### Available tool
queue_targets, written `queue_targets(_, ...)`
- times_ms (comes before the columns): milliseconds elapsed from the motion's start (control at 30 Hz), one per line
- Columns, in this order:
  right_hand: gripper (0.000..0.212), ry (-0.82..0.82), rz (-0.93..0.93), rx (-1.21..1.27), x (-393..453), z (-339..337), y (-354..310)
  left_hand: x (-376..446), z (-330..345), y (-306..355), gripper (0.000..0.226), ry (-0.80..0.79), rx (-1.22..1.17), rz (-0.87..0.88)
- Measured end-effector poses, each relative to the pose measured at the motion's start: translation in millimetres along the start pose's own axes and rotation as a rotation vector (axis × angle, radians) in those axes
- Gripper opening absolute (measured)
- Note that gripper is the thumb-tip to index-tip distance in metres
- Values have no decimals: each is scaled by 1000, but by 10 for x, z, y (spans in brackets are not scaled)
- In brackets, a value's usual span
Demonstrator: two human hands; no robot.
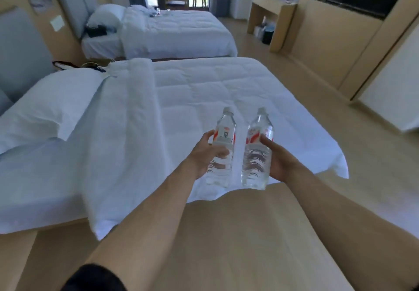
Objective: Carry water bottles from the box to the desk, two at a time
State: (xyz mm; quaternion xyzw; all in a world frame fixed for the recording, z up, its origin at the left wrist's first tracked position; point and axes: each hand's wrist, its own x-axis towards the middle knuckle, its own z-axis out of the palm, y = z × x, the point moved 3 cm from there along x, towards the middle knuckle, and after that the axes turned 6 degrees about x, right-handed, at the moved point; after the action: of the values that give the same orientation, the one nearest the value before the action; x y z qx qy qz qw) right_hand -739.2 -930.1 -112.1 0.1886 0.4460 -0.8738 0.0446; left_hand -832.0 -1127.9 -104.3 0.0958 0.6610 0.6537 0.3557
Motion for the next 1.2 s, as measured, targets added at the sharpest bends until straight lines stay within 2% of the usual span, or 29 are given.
queue_targets(100, 75, 29, -41, 75, -345, -598, -198, 217, 684, -39, 69, -86, 10, -21)
queue_targets(200, 70, 73, -67, 135, -712, -1127, -323, 372, 1323, -85, 61, -165, 21, -55)
queue_targets(333, 65, 162, -222, 183, -1158, -1732, -474, 509, 2103, -94, 71, -283, 68, -76)
queue_targets(467, 71, 335, -340, 275, -1605, -2216, -620, 671, 2825, -114, 73, -432, 122, -75)
queue_targets(567, 56, 444, -364, 353, -1867, -2586, -671, 789, 3340, -124, 73, -542, 182, -61)
queue_targets(700, 41, 496, -423, 413, -2136, -2986, -745, 991, 3971, -167, 72, -674, 172, -88)
queue_targets(900, 63, 638, -480, 415, -2302, -3669, -1035, 1549, 4805, -117, 63, -852, 189, -112)
queue_targets(967, 71, 672, -489, 408, -2315, -3811, -1172, 1696, 5002, -49, 71, -871, 227, -71)
queue_targets(1033, 78, 692, -491, 388, -2296, -3978, -1394, 1924, 5276, 60, 70, -903, 273, 2)
queue_targets(1200, 55, 746, -558, 478, -2194, -4351, -1802, 2437, 5907, 246, 54, -999, 227, -70)
